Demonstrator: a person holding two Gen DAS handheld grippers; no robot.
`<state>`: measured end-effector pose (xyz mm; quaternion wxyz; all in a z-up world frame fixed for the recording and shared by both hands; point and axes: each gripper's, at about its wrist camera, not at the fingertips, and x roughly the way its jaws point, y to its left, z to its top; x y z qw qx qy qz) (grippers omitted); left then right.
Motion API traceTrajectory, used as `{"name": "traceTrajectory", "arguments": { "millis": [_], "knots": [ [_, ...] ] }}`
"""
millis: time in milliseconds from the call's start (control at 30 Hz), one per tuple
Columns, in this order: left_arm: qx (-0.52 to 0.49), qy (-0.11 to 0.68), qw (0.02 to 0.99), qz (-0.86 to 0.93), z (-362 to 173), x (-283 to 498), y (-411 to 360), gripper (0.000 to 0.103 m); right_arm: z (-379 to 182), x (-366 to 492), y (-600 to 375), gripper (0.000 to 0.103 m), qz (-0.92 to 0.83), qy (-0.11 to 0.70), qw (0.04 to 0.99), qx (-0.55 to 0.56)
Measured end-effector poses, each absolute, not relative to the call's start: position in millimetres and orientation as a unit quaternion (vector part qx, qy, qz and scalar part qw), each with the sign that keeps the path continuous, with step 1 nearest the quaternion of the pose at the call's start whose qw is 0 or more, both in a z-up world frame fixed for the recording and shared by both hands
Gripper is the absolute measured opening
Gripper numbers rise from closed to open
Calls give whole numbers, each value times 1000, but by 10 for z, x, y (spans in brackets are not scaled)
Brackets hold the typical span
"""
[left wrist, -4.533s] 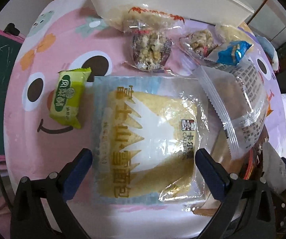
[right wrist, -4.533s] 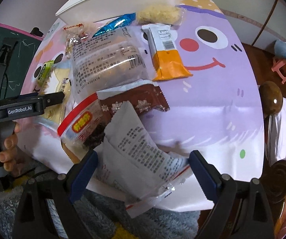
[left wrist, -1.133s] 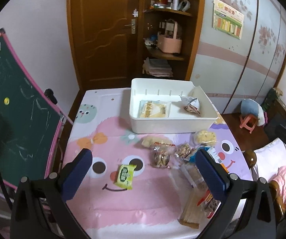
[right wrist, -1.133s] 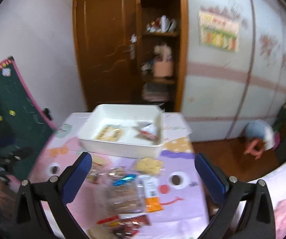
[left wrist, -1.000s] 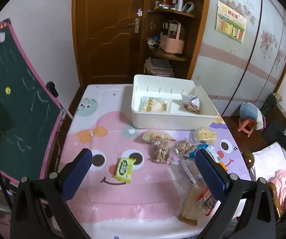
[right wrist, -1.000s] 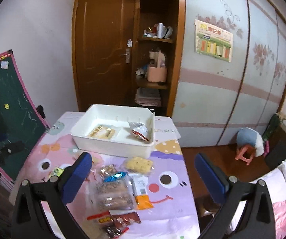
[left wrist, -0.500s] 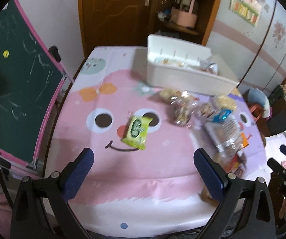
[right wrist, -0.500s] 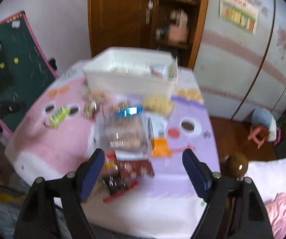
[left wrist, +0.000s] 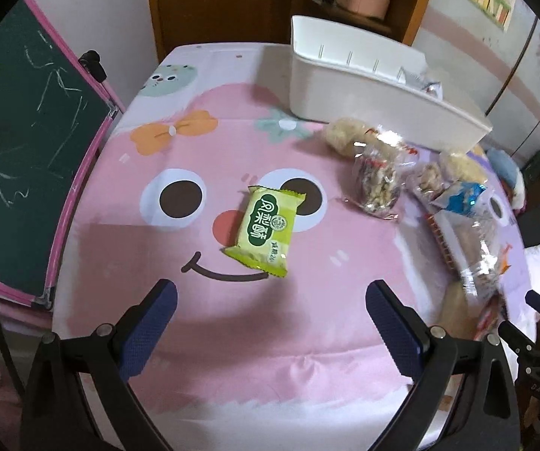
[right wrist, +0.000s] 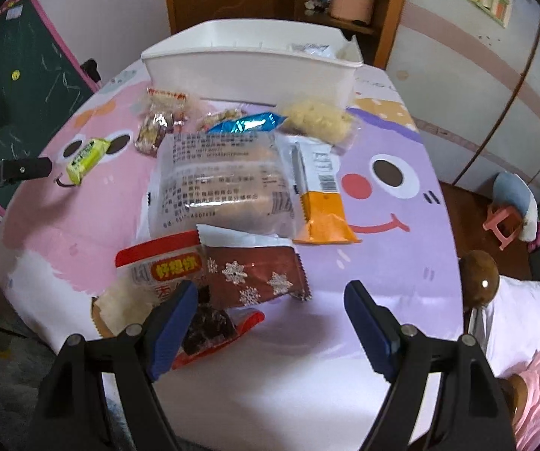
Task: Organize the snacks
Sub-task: 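Grasp the green wafer packet with the left tool while the right tool grasps the dark snack bag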
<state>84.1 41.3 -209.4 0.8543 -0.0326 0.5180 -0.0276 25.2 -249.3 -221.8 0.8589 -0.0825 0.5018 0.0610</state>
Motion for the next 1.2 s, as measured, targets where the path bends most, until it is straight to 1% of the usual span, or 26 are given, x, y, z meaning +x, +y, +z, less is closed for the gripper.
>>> {"name": "traceTrajectory", "arguments": {
  "millis": [33, 67, 300, 400, 533, 633, 667, 700, 733, 767, 800, 833, 867, 900, 1033, 1200],
  "knots": [
    [-31, 519, 854, -27, -2116, 869, 404, 100, -2260, 281, -2477, 76, 61, 505, 857, -87],
    [-28, 521, 852, -27, -2148, 910, 390, 100, -2281, 299, -2470, 74, 63, 506, 856, -87],
    [-17, 531, 847, -20, -2283, 1170, 382, 100, -2300, 422, -2513, 74, 66, 502, 859, -71],
    [-20, 537, 843, -13, -2344, 1309, 409, 100, -2315, 454, -2558, 68, 71, 505, 858, -59],
    [-23, 550, 835, -9, -2445, 1461, 422, 100, -2347, 515, -2621, 57, 79, 513, 854, -40],
    [-19, 557, 830, -7, -2520, 1525, 415, 100, -2369, 551, -2654, 53, 75, 513, 854, -35],
    [-18, 560, 828, -8, -2547, 1546, 409, 93, -2377, 561, -2666, 51, 73, 513, 854, -32],
    [-18, 564, 826, -9, -2566, 1556, 410, 78, -2385, 573, -2673, 49, 70, 514, 854, -32],
    [-19, 575, 818, -14, -2611, 1578, 406, 72, -2394, 581, -2680, 43, 66, 515, 854, -34],
    [-13, 570, 821, -12, -2609, 1576, 397, 68, -2395, 590, -2686, 33, 61, 513, 856, -39],
    [-6, 568, 823, -12, -2606, 1576, 381, 61, -2390, 596, -2693, 31, 60, 511, 857, -40],
    [-3, 566, 824, -14, -2602, 1576, 370, 57, -2388, 603, -2706, 30, 62, 512, 856, -35],
    [-2, 563, 826, -15, -2593, 1576, 366, 44, -2386, 605, -2714, 28, 63, 511, 857, -31],
    [-2, 560, 828, -14, -2584, 1576, 367, 35, -2386, 604, -2721, 27, 64, 510, 857, -30],
    [-21, 563, 826, -19, -2591, 1573, 411, 34, -2349, 574, -2715, 23, 80, 507, 858, -17],
    [-29, 552, 833, -30, -2443, 1385, 415, 34, -2098, 471, -2698, 23, 95, 478, 873, -5]
  ]
}}
